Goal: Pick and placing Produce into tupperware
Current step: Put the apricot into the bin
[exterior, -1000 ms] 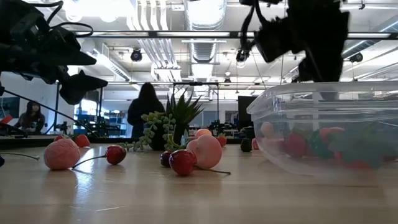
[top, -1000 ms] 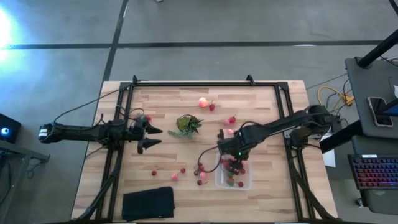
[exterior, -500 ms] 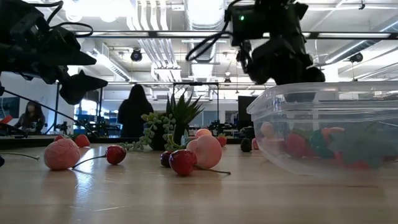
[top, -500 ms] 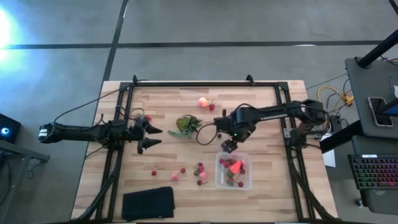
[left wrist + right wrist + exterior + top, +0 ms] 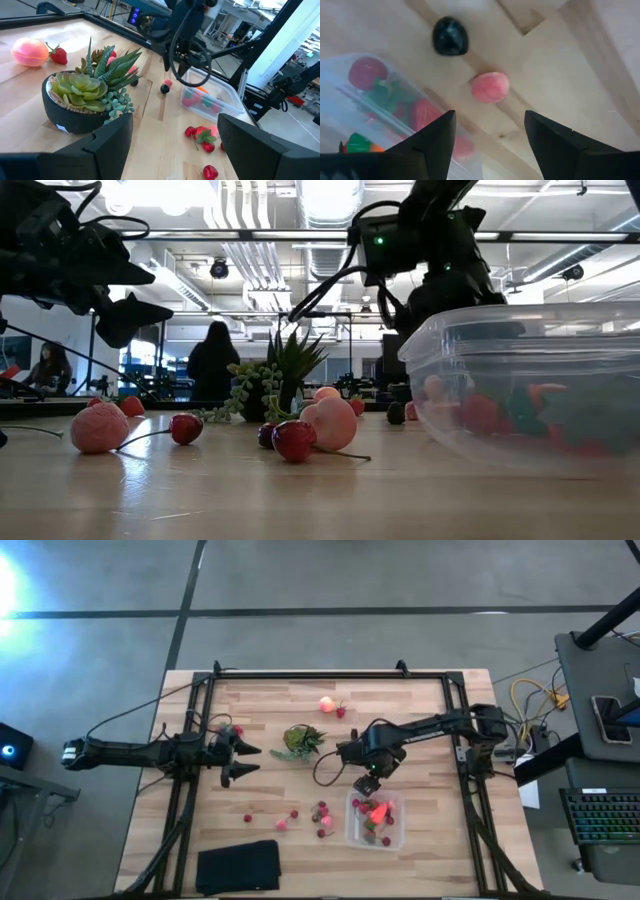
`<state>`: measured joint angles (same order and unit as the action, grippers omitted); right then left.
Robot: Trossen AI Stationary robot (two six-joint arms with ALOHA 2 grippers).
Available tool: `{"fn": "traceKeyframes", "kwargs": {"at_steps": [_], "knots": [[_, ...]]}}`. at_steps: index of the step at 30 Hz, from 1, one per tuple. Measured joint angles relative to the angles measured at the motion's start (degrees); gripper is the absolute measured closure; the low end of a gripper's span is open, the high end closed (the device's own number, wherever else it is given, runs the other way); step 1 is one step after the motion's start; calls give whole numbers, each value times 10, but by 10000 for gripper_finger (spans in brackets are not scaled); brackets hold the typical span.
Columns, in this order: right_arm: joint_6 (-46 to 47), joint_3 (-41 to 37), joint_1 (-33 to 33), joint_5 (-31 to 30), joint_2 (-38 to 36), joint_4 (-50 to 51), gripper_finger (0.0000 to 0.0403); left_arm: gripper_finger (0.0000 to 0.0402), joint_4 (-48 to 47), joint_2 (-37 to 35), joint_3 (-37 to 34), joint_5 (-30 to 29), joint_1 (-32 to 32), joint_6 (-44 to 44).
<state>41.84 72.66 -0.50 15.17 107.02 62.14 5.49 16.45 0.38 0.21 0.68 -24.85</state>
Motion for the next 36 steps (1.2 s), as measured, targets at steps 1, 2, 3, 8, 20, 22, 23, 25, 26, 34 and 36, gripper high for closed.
{"fn": "traceKeyframes", "kwargs": {"at_steps": [1, 2, 3, 8, 20, 22, 23, 25, 26, 34, 36], "knots": [[3, 0, -1, 1, 0, -2, 175, 125, 0, 0, 0, 0, 0, 0], [8, 0, -2, 1, 0, -4, 175, 125, 0, 0, 0, 0, 0, 0], [10, -1, -2, 2, 0, -6, 176, 125, 0, 0, 0, 0, 0, 0], [23, -4, -1, 0, 0, -19, 177, 125, 0, 0, 0, 0, 0, 0], [87, -44, -1, -18, 0, -81, 179, 125, 0, 0, 0, 0, 0, 0], [94, -54, -1, -20, 0, -84, 179, 125, 0, 0, 0, 0, 0, 0], [100, -59, -1, -21, 0, -85, 179, 125, 0, 0, 0, 0, 0, 0], [107, -67, -1, -21, 0, -86, 179, 125, 0, 0, 0, 0, 0, 0], [107, -70, -1, -21, 0, -86, 179, 125, 0, 0, 0, 0, 0, 0], [128, -73, -1, -28, 0, -122, 182, 125, 0, 0, 0, 0, 0, 0], [137, -77, -1, -28, 0, -129, 189, 125, 0, 0, 0, 0, 0, 0]]}}
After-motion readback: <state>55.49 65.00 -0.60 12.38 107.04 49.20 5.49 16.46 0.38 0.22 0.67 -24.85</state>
